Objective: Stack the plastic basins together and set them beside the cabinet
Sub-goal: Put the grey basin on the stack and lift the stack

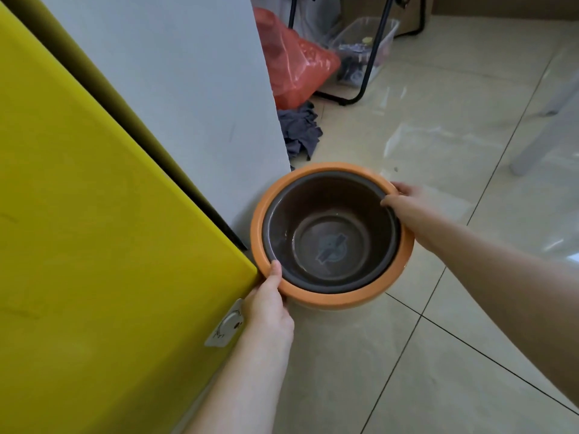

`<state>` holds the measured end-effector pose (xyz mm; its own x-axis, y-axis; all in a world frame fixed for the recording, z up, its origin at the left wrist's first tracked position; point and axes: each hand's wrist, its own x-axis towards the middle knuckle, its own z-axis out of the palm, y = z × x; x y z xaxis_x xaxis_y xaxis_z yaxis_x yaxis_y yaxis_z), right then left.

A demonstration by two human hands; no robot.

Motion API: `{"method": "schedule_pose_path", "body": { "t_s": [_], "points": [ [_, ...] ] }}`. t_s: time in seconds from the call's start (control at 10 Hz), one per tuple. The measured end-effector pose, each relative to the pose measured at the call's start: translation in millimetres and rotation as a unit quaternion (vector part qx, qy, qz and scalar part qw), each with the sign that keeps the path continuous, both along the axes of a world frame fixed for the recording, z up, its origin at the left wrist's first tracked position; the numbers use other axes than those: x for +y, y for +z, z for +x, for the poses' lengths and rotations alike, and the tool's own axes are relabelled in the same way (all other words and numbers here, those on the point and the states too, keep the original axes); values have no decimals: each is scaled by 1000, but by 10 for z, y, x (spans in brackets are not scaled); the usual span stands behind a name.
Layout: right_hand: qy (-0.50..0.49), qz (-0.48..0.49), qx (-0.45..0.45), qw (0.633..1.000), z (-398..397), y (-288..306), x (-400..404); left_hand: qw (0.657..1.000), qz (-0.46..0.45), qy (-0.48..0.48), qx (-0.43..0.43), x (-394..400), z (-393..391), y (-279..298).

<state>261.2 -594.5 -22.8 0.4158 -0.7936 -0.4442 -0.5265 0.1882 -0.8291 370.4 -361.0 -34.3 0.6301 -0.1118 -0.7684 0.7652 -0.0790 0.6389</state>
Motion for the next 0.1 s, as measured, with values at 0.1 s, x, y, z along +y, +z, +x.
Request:
{"method": "schedule_pose_path", "body": {
  "t_s": [0.1],
  "points": [
    [0, -11, 15, 1000, -13, 24, 3, 999, 27, -20, -22, 32, 3, -15]
  ]
}}
